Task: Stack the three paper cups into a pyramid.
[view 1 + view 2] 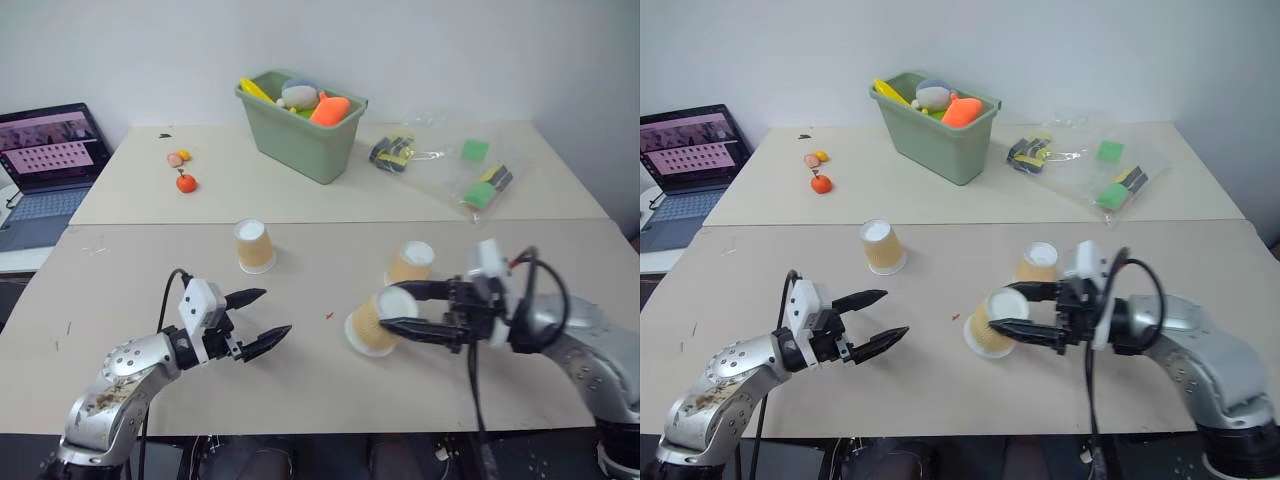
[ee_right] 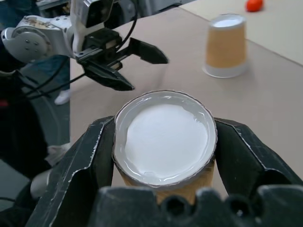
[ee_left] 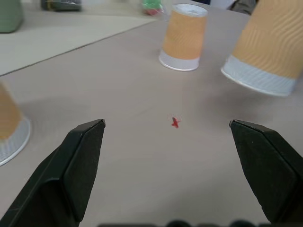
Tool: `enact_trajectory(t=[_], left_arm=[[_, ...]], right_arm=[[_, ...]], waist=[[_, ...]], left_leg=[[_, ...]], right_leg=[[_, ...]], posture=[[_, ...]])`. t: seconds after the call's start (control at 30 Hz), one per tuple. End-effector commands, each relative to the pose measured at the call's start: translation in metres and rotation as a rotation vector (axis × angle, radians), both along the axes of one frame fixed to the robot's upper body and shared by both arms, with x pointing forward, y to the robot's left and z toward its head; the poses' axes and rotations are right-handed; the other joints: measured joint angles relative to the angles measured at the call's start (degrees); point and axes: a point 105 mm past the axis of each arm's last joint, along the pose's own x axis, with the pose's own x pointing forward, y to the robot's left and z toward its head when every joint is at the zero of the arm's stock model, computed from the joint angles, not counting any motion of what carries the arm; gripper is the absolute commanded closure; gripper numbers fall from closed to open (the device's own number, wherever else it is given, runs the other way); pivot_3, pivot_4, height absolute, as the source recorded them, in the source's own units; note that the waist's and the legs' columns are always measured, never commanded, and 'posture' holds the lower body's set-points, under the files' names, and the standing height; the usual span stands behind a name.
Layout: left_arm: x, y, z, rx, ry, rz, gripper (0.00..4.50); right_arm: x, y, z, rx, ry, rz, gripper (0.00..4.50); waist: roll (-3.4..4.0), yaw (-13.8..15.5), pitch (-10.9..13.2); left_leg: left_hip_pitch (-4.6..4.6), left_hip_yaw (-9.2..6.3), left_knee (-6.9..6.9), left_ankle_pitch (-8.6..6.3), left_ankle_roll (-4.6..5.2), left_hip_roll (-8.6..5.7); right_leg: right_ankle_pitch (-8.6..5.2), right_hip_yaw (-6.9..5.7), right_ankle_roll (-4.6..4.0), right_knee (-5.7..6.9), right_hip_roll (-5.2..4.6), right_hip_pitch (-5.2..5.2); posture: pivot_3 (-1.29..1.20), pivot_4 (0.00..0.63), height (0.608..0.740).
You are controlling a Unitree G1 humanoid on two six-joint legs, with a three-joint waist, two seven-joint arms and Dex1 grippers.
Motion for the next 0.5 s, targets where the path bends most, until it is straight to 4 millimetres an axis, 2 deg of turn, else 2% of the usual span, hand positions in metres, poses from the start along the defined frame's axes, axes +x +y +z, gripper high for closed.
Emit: enact_trajectory(t=[0.03,0.1,0.2,0.37,0.5], left_arm=[[0.003,0.01,0.029,-0.052,-0.113,0.114,0.0],[0.003,0.017,0.032,-0.045,-0.134,0.164,0.0],[0.004,0.022,0.037,-0.025,-0.157,0.197,0.0],[0.004,0.036,0.048,-0.026,-0.196,0.248,0.0],[0.004,0.036,0.05,-0.039,-0.203,0.256,0.0]], right_arm=[[0.028,0.017,0.006,-0.003,-0.064,-0.024,1.7],[0.042,0.029,0.011,0.002,-0.097,-0.021,1.7],[0.054,0.04,0.012,-0.01,-0.127,-0.007,1.7],[0.061,0.055,0.014,-0.012,-0.151,0.045,1.7],[0.059,0.059,0.006,-0.047,-0.145,0.102,1.7]], waist=[[0.0,0.2,0.0],[-0.02,-0.2,0.0],[-0.02,-0.4,0.0],[-0.03,-0.5,0.0],[-0.03,-0.8,0.0]], left_leg=[[-0.03,0.0,0.01,0.01,-0.02,-0.02],[-0.01,0.0,0.02,0.03,-0.04,0.0],[0.0,0.0,-0.04,0.05,-0.08,0.04],[-0.27,0.0,-0.01,0.27,-0.47,0.01],[-0.33,0.0,-0.07,0.34,-0.61,0.01]], right_leg=[[0.01,-0.01,-0.01,0.03,-0.02,-0.04],[0.05,0.0,-0.05,0.02,0.0,-0.05],[0.09,0.0,-0.1,0.05,0.05,-0.13],[0.17,0.02,-0.17,0.05,0.04,-0.55],[0.18,0.03,-0.19,0.06,0.04,-0.67]], posture=[[0.0,0.15,0.74],[0.0,0.15,0.74],[0.0,0.15,0.74],[0.0,0.15,0.74],[0.0,0.15,0.74]])
